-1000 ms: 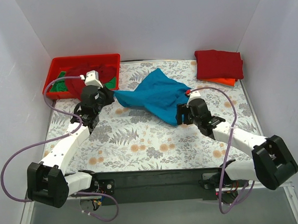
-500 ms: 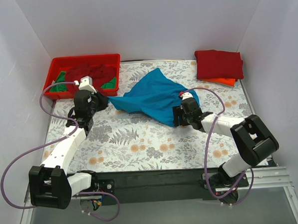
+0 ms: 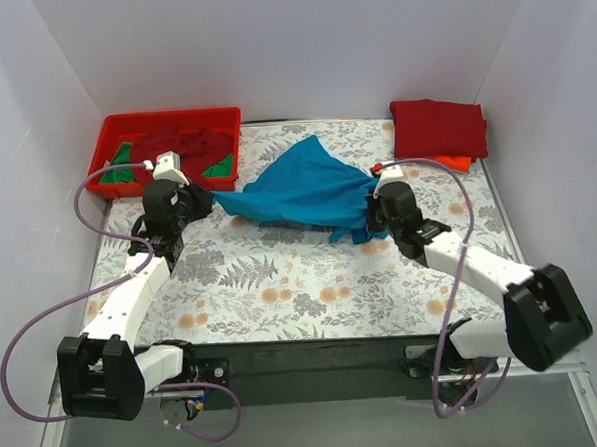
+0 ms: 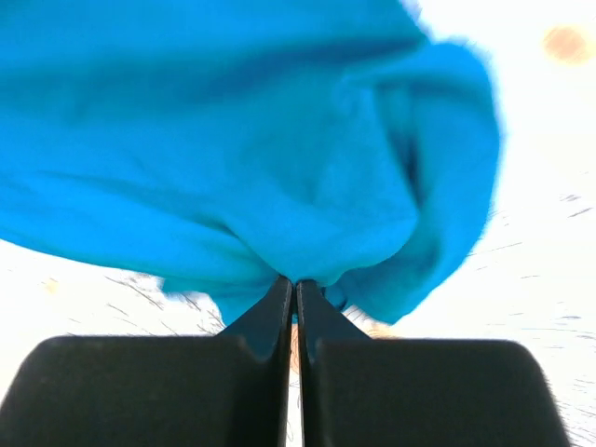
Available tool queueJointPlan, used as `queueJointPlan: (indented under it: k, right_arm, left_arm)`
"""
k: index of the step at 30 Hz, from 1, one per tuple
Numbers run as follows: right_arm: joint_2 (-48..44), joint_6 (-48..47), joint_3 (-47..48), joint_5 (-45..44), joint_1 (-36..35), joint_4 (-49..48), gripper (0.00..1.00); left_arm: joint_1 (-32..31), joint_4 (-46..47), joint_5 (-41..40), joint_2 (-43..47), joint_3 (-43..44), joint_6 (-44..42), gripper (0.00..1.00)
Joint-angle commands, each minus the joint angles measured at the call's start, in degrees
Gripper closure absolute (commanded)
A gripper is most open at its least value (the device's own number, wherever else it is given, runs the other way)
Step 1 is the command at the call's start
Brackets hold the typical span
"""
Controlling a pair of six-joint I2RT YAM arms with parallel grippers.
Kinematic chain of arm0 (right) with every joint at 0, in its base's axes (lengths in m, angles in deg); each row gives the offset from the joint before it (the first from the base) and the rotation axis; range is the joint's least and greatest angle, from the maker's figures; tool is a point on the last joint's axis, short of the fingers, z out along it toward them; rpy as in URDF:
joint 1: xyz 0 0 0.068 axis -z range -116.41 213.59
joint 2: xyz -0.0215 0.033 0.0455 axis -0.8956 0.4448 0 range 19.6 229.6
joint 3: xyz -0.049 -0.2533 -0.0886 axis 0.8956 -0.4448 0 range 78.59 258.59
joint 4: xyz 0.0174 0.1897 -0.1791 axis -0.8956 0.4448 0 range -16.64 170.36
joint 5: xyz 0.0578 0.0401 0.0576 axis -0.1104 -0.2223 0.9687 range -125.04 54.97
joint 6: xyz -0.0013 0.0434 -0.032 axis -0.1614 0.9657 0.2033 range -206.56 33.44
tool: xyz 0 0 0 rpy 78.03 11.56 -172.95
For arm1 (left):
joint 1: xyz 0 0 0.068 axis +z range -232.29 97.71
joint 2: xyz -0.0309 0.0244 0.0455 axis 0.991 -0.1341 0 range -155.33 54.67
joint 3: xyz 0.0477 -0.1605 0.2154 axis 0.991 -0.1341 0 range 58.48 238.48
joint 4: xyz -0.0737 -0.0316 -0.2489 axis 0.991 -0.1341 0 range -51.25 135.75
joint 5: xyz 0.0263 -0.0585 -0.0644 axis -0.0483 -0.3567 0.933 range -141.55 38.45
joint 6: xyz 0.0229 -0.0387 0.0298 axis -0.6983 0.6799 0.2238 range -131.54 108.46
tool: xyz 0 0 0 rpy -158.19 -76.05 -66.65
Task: Fold and stack the t-shirts
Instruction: Flatten the tshirt out
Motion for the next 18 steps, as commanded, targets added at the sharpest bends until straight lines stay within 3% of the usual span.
queueJointPlan:
  k: [1, 8, 9, 10, 12, 15, 18]
  right_arm:
    - [-10.50, -2.68, 3.45, -5.98, 0.18, 2.73, 0.99]
    - [-24.67, -4.44, 7.41, -3.97, 0.09, 4.86, 0.98]
    - [-25.02, -4.44, 7.76, -2.49, 0.09, 4.60, 0.88]
    - [-24.50, -4.52, 7.94, -1.61, 0.00, 4.59, 0.63]
    - [-22.22, -4.09, 7.85, -0.29, 0.09, 4.77, 0.42]
    - [-20.19, -1.99, 5.76, 0.77, 0.09, 5.65, 0.37]
    - [-18.96, -0.31, 2.50, 5.32, -0.87, 5.65, 0.39]
  left_arm:
    - [1.27, -0.48, -1.78, 2.48, -0.22, -1.60, 1.00]
    - [5.40, -1.53, -3.63, 2.91, -0.92, -1.25, 1.00]
    - [5.66, -1.62, -3.81, 2.92, -1.01, -1.25, 1.00]
    - [6.10, -1.71, -3.72, 3.09, -1.27, -1.25, 1.00]
    - [6.36, -1.71, -3.72, 3.00, -1.27, -1.16, 1.00]
    - [6.37, -1.54, -3.37, 2.22, -1.36, -1.07, 1.00]
    - [6.45, -1.45, -3.11, 1.42, -1.18, -1.07, 1.00]
